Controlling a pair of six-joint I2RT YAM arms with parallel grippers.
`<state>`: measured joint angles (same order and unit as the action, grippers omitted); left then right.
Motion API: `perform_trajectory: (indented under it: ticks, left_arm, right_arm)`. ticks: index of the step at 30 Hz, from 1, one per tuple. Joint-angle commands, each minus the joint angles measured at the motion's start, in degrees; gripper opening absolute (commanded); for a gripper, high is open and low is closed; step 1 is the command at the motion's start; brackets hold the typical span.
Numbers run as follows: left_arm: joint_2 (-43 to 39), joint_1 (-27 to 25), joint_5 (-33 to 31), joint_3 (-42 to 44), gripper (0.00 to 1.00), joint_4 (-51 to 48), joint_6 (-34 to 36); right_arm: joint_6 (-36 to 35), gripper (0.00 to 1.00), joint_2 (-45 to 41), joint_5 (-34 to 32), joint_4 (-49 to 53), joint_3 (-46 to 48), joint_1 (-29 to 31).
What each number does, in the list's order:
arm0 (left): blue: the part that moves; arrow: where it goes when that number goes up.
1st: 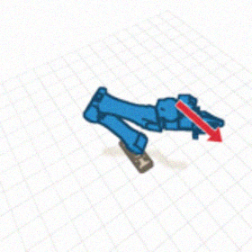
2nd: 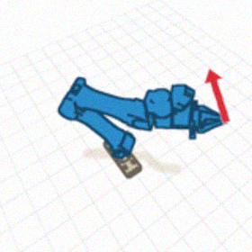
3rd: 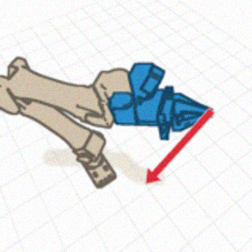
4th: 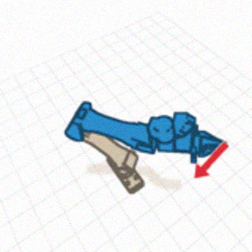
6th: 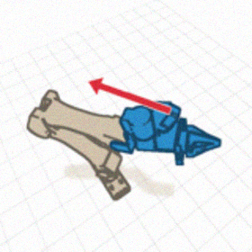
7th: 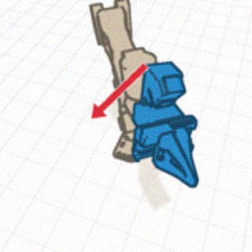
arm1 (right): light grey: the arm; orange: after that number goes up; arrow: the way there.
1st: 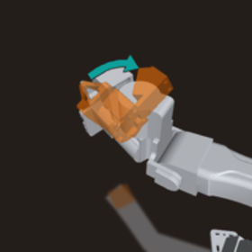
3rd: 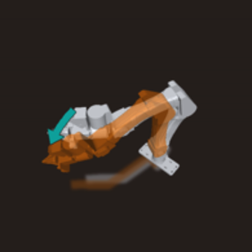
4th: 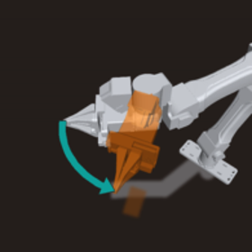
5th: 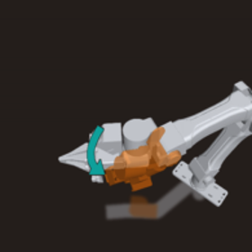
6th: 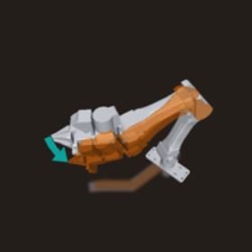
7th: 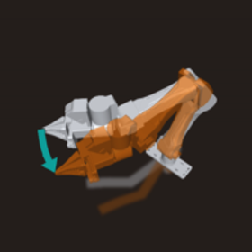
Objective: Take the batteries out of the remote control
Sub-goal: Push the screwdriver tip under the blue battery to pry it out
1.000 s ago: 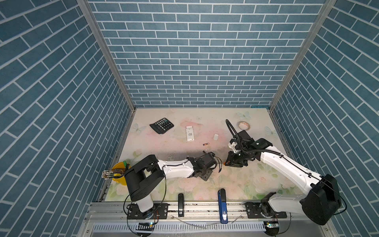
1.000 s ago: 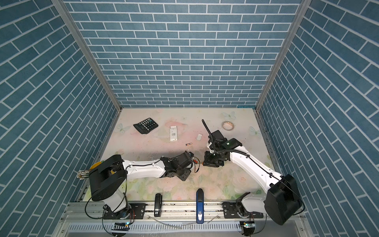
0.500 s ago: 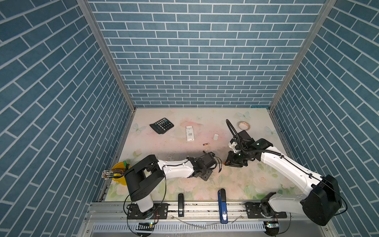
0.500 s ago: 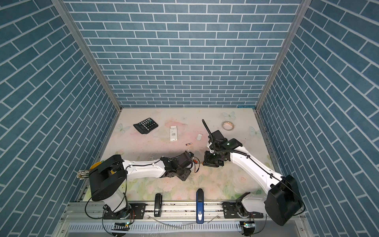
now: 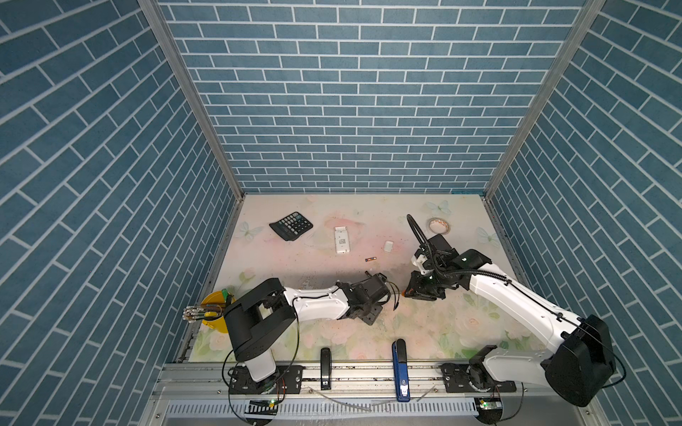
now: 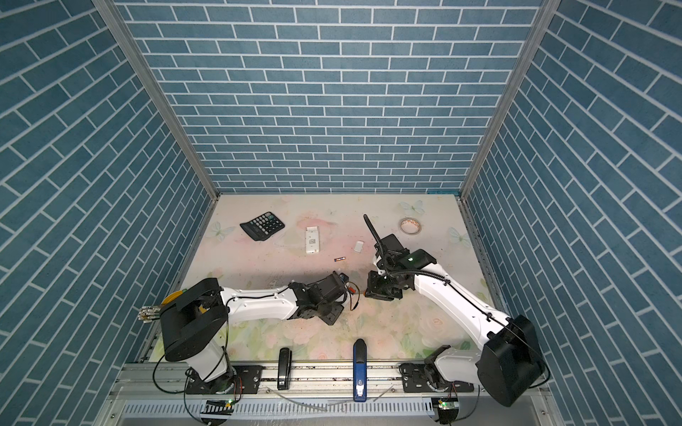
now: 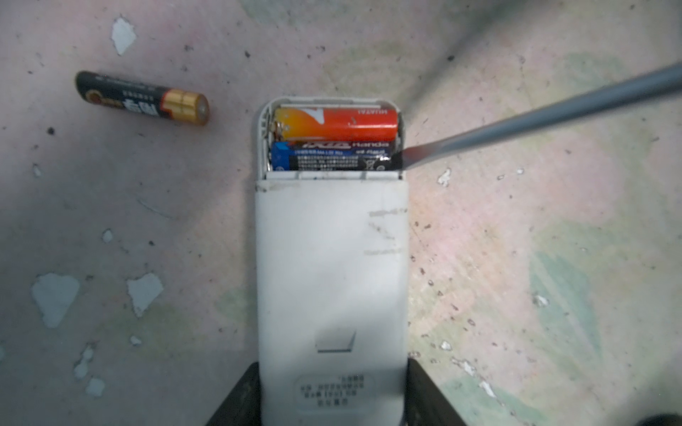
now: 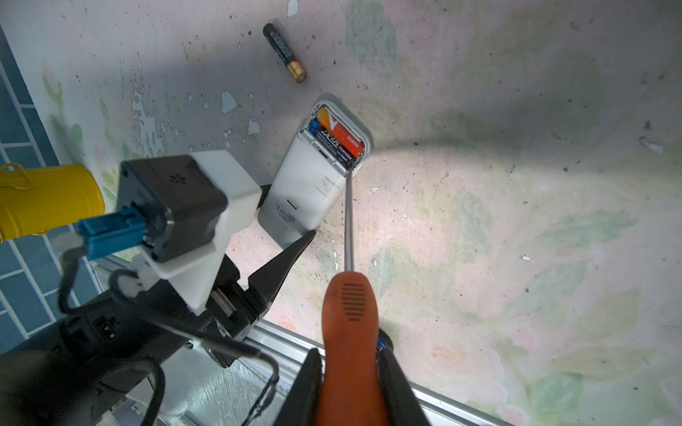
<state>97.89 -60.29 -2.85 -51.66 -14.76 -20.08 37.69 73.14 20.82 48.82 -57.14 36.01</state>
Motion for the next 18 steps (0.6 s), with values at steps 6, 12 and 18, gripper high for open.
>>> perform_trajectory:
  ticks: [6,12,18]
  left_arm:
    - [4.33,-1.64,4.81,3.45,0.27,-4.14,1.82]
    - [3.98,-1.65,4.61,3.85,0.27,-4.12,1.66]
    - [3.98,-1.59,4.36,3.76,0.27,-4.31,1.58]
  right_arm:
    - [-0.78,0.0,-2.74,1.34,-10.19,-3.35,0.53]
    - [-1.33,0.0,-3.04,0.24,-8.97,-4.01,0.47]
    - [-2.88,0.0,-3.01,-2.25,-7.56,-5.16,0.29]
